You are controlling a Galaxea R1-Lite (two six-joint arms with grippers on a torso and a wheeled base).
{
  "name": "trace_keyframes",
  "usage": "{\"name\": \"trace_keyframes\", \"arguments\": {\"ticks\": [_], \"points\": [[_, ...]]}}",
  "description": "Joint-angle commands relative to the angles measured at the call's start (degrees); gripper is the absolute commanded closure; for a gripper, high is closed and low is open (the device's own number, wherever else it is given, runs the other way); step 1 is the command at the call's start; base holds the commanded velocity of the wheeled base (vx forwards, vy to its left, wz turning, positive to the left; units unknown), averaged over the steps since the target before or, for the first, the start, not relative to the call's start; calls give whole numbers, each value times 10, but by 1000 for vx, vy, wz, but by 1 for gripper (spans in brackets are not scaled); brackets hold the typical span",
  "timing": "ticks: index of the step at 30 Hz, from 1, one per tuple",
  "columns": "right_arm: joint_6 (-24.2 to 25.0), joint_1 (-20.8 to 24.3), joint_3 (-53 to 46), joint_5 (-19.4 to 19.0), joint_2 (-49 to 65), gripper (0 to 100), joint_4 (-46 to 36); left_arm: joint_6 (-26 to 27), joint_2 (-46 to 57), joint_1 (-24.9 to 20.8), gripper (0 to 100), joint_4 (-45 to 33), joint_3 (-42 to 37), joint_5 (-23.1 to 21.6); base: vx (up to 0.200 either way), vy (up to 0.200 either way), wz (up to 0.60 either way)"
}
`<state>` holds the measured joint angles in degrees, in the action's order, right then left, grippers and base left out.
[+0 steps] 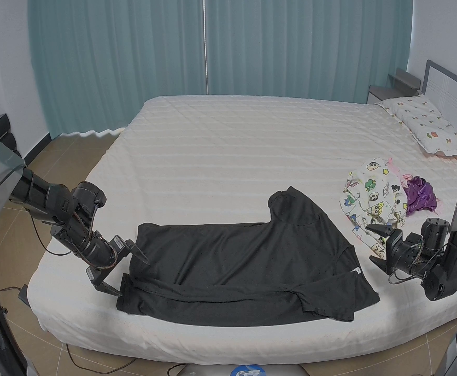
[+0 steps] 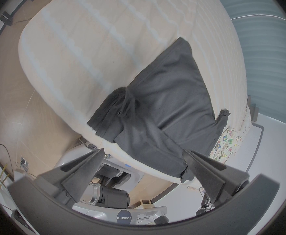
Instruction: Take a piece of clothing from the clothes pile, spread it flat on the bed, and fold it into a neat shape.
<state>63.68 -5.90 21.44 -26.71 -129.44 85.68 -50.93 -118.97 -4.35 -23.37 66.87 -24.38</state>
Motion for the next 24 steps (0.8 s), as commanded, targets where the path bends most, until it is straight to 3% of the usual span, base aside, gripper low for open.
{"name": "trace_keyframes", "arguments": {"ticks": [1, 6, 13, 15, 19, 24], "points": [[-1, 6, -7, 0, -15, 0, 5, -1, 0, 0, 0, 12, -9, 0, 0, 0, 0], [-10, 7, -8, 2, -17, 0, 5, 7, 0, 0, 0, 34, -33, 3, 0, 0, 0], [-19, 8, -7, 3, -18, 0, 5, 2, -10, -5, 0, 184, -73, 42, 0, 0, 0], [-21, 7, -7, 3, -18, 0, 5, 2, -17, -7, 0, 184, -72, 48, 0, 0, 0], [-22, 7, -8, 4, -21, 0, 11, 5, -32, -13, 0, 190, -71, 104, 0, 0, 0], [-22, 6, -13, 4, -28, 0, 30, 6, -31, -14, 0, 189, -75, 106, 0, 0, 0]]}}
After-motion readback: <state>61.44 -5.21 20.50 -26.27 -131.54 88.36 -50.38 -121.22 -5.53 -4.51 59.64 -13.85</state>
